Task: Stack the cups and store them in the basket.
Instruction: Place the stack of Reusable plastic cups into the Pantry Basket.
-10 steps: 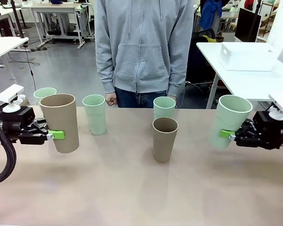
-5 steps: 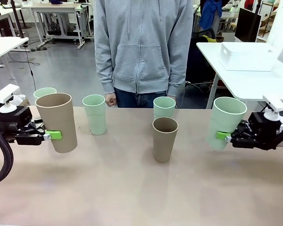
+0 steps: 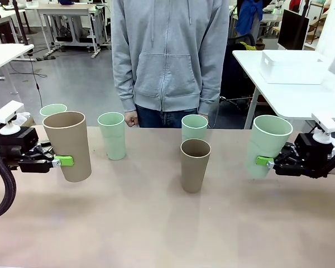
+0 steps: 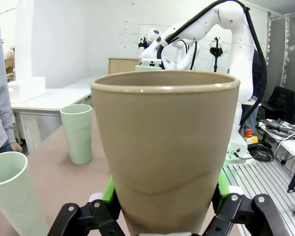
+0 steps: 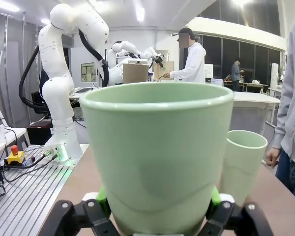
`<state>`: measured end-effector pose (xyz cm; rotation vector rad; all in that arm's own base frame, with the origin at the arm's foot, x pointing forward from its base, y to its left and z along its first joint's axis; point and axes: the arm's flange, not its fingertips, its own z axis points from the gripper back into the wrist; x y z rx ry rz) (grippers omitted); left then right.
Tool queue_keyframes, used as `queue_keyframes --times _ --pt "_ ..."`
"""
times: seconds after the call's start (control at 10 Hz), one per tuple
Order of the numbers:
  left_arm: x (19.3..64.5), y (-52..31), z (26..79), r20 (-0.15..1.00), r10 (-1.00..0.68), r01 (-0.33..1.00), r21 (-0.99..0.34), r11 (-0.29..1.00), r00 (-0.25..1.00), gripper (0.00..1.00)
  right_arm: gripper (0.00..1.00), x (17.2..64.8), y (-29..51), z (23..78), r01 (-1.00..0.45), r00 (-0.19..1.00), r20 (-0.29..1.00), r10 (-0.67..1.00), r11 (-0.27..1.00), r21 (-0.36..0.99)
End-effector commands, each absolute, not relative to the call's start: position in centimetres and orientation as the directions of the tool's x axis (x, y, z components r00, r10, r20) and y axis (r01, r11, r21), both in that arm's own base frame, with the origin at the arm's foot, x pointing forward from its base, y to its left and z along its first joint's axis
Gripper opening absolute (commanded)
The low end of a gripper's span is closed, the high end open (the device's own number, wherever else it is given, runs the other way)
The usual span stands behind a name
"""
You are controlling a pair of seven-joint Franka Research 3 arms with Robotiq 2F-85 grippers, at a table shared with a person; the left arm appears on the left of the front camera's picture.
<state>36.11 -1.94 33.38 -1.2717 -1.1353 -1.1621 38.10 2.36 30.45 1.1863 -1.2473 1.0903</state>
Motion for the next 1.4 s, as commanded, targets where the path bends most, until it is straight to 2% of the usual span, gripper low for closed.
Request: queue_keyframes --times 0.0,1.3 --pt "36.21 -1.95 33.81 0.996 0.01 0.996 -0.091 -0.018 0.091 0.85 0.84 38.16 2.36 30.64 -0.995 0.03 0.999 -0.04 0.097 0.034" --pt "36.21 -1.95 33.81 0.996 0.01 0.996 -0.091 -0.018 0.091 0.85 0.84 38.16 2.36 30.64 -0.995 0.03 0.999 -0.04 0.097 0.034"
